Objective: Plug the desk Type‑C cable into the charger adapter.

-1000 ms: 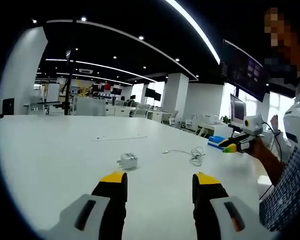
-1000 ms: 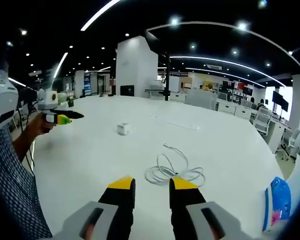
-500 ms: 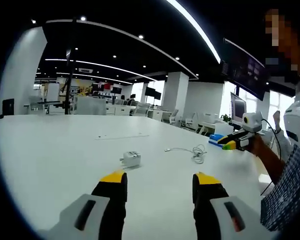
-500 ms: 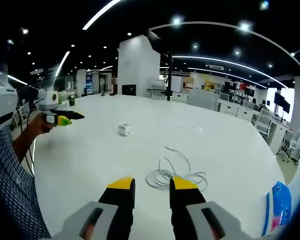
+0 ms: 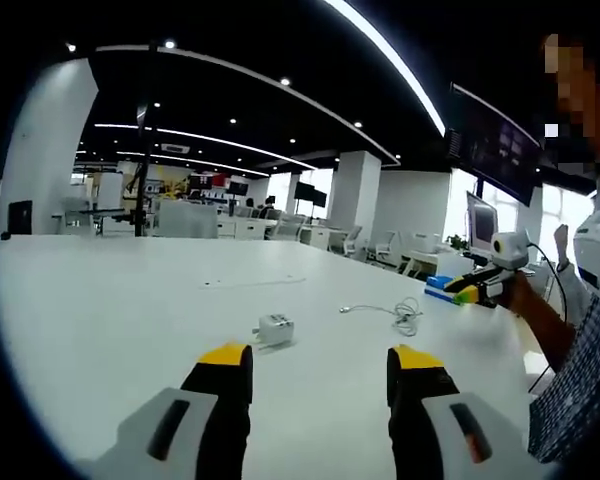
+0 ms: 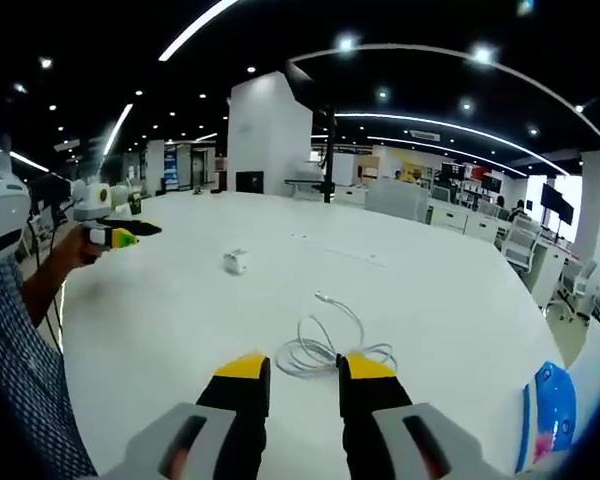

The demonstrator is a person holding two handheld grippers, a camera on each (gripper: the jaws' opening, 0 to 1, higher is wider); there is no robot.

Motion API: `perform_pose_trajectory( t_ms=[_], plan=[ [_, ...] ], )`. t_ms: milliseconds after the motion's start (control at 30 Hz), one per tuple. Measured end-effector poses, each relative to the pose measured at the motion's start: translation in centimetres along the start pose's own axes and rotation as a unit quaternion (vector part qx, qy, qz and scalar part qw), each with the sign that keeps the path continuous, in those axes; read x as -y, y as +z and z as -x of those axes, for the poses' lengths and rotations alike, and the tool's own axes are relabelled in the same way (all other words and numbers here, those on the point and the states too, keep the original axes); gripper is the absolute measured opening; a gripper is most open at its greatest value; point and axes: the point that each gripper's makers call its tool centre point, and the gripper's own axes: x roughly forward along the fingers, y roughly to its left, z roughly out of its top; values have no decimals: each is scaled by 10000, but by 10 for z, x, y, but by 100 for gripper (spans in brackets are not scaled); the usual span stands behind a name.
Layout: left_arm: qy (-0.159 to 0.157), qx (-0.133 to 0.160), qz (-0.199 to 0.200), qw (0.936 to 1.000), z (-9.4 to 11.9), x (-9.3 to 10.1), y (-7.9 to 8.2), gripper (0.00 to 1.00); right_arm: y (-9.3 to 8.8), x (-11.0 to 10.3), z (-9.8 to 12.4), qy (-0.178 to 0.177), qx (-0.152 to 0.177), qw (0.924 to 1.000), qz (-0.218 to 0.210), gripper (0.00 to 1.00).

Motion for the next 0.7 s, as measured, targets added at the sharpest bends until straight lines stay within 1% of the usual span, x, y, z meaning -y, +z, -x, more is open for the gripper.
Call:
perform_pose_trajectory(
  t_ms=[167,233,300,467,600,700],
  plan=[
    [9,-26,12,10000,0,2,-1,56,0,2,1,-49,9,10000,16,29],
    [-20,-58,15,10000,-1,6,-5,57,2,4,2,-148,94,9998,-46,30],
    [-46,-79,62,9999,-2,8,-7,57,2,5,3,-161,185,9996,-131,30],
    [-69,-100,100,9999,-2,9,-10,57,-2,3,1,-139,86,9998,-119,31],
    [-1,-76,82,9999,-2,6,-9,56,-4,2,1,-135,50,9999,-81,30],
    [13,-77,68,9999,-2,6,-8,56,-3,4,2,-200,53,9998,-34,30]
  ],
)
